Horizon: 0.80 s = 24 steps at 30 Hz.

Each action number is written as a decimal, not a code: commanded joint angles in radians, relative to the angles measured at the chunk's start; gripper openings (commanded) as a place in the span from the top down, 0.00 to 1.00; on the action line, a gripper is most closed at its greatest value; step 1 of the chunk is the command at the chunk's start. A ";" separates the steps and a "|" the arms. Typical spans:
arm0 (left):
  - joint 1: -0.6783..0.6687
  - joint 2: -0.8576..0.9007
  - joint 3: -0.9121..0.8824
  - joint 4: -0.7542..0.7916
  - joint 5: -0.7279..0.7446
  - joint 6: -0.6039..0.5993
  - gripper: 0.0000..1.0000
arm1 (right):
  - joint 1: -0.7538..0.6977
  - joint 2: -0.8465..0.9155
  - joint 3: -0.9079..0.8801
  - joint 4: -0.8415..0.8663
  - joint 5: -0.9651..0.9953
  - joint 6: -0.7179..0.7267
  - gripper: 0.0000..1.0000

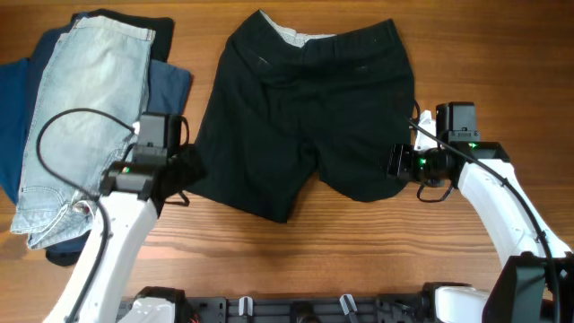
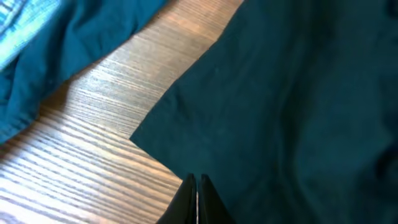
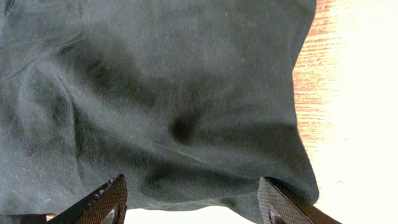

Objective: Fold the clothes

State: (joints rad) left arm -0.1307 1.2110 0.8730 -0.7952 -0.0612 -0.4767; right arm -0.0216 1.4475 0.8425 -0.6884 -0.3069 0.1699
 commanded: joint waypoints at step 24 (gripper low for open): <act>0.003 -0.046 0.012 0.054 0.032 -0.002 0.70 | -0.005 -0.123 0.063 -0.163 0.131 0.136 0.93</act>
State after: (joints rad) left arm -0.1307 1.1595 0.8734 -0.7441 -0.0395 -0.4797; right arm -0.0216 1.4193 0.8616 -0.7952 -0.2913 0.2462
